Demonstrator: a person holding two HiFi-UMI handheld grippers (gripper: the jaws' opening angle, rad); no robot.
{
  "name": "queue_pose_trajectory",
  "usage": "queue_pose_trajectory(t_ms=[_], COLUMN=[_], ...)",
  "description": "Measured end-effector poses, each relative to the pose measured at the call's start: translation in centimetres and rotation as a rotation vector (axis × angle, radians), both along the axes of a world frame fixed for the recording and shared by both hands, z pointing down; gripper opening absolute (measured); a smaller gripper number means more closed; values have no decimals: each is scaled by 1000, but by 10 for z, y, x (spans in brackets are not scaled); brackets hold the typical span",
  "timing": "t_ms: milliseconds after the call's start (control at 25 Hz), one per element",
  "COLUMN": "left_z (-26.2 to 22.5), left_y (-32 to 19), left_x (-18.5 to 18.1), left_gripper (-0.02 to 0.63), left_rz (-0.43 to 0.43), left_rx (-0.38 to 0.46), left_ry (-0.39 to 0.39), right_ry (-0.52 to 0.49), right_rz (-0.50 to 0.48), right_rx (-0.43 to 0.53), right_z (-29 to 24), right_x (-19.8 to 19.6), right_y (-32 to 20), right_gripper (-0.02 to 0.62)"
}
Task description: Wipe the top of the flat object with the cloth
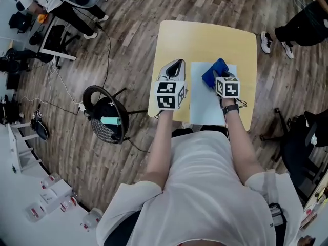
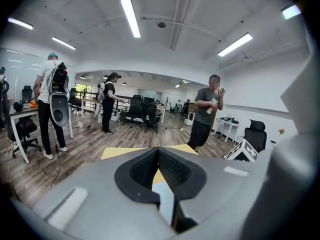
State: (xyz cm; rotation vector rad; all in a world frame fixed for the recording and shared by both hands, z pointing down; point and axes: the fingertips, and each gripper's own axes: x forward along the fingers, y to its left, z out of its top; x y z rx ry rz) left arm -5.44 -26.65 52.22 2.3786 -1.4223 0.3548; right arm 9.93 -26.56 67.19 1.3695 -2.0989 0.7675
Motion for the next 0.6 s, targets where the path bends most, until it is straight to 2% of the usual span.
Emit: queue_pose_trajectory(t_ms=[360, 480, 600], left_z=[1, -2, -3], left_y=[-5, -6, -6], left_x=[42, 46, 45], left_gripper=[11, 11, 11], left_rz=[84, 89, 85], left_rx=[1, 6, 11], left_ry=[2, 5, 6], right_ry=[51, 59, 48], right_rz=[211, 245, 249], right_rx=[6, 8, 21], right_z=[-2, -5, -13], right_x=[106, 124, 124], right_y=[11, 14, 14], right_gripper=[66, 66, 66])
